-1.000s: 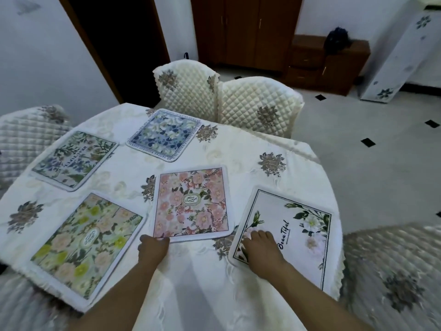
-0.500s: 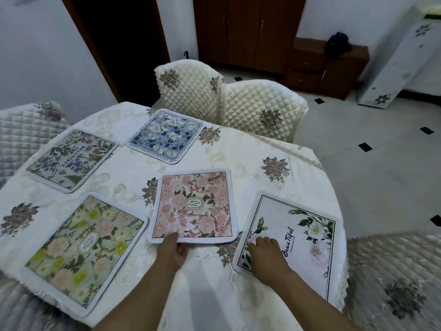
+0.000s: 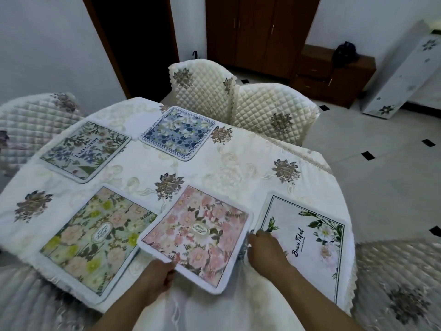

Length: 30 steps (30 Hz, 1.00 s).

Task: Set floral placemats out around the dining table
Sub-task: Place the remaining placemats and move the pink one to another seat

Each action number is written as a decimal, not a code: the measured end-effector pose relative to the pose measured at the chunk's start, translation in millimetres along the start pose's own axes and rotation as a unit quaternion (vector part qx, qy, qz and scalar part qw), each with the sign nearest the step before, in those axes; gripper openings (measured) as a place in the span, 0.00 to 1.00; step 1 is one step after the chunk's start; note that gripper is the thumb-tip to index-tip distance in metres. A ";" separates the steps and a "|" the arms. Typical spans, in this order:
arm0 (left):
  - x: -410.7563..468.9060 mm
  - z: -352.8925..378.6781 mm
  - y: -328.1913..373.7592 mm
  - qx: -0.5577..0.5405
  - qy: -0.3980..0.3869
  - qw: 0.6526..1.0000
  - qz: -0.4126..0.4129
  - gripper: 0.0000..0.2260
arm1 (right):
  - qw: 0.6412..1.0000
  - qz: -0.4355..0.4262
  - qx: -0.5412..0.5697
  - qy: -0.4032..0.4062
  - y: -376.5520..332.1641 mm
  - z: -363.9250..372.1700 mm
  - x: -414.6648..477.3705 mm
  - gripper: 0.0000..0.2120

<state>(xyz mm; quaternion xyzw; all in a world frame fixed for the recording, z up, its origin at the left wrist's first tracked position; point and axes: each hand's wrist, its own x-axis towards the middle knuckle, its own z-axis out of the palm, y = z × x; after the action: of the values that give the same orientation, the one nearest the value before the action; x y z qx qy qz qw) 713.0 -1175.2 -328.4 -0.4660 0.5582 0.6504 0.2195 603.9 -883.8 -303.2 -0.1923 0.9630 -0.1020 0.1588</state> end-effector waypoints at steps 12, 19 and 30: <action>-47.3 -107.9 -58.2 0.292 0.209 0.922 0.143 0.11 | 0.994 0.005 0.074 -0.080 -81.6 71.5 7.1 0.12; -35.5 -108.3 -82.6 0.196 0.238 0.939 0.149 0.06 | 0.965 0.107 0.224 -0.089 -87.1 70.3 13.8 0.09; -49.1 -92.0 -37.6 0.228 0.159 0.928 0.250 0.06 | 0.978 0.081 0.191 -0.004 -55.2 26.8 -37.1 0.15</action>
<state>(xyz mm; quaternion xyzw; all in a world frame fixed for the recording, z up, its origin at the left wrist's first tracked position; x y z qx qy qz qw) 799.6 -1238.8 -300.9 -0.3462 0.8174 0.4568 0.0586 664.3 -922.4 -304.0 -0.0805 0.9376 -0.2697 0.2045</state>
